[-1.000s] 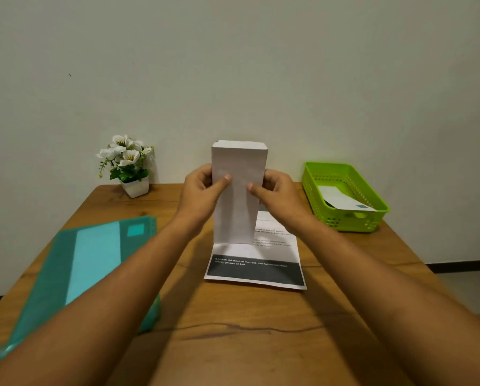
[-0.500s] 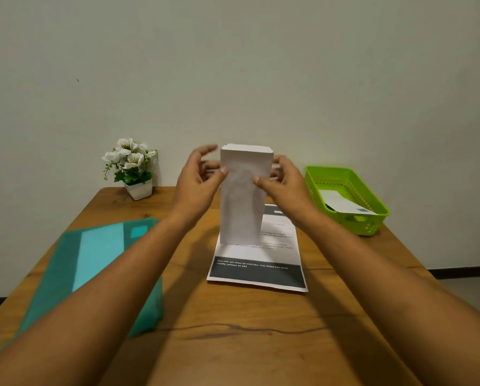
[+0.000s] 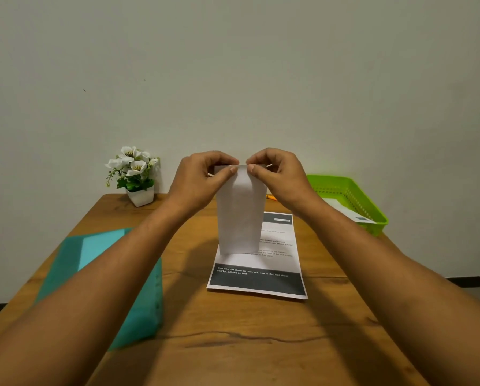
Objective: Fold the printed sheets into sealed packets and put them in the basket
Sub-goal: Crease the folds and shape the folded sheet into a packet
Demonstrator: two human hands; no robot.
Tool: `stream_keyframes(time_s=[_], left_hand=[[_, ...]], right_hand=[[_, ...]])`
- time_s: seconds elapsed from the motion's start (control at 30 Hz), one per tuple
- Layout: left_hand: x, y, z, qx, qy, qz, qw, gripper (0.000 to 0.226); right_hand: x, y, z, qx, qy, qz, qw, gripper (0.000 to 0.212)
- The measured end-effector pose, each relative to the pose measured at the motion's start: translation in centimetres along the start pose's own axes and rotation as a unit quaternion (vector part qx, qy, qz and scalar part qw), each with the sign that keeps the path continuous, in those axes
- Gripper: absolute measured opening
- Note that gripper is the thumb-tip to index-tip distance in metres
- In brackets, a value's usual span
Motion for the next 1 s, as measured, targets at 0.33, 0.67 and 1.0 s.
stream_keyframes(time_s=[0.33,0.67,1.0], left_hand=[[-0.3,0.1,0.3,0.007,0.004,0.021,1.000,0.014],[-1.0,0.2,2.0,-0.059,0.103,-0.061,0.991,0.012],[-1.7,6.0,9.8,-0.237,0.025,-0.045,0.970,0.004]], right_hand=[[0.2,-0.5,0.2,-0.011,-0.032,0.025,0.999,0.006],[1.3,-0.4,-1.3,0.032,-0.071,0.043,0.996,0.023],[5.6,2.4,-7.0,0.136,0.042,0.130,0.981,0.021]])
Point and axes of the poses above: each hand's wrist, its own y-axis away from the middle knuckle, its own x-axis out of the palm, z = x × y, the point moved 4 cm from there along -y, towards the middle knuckle
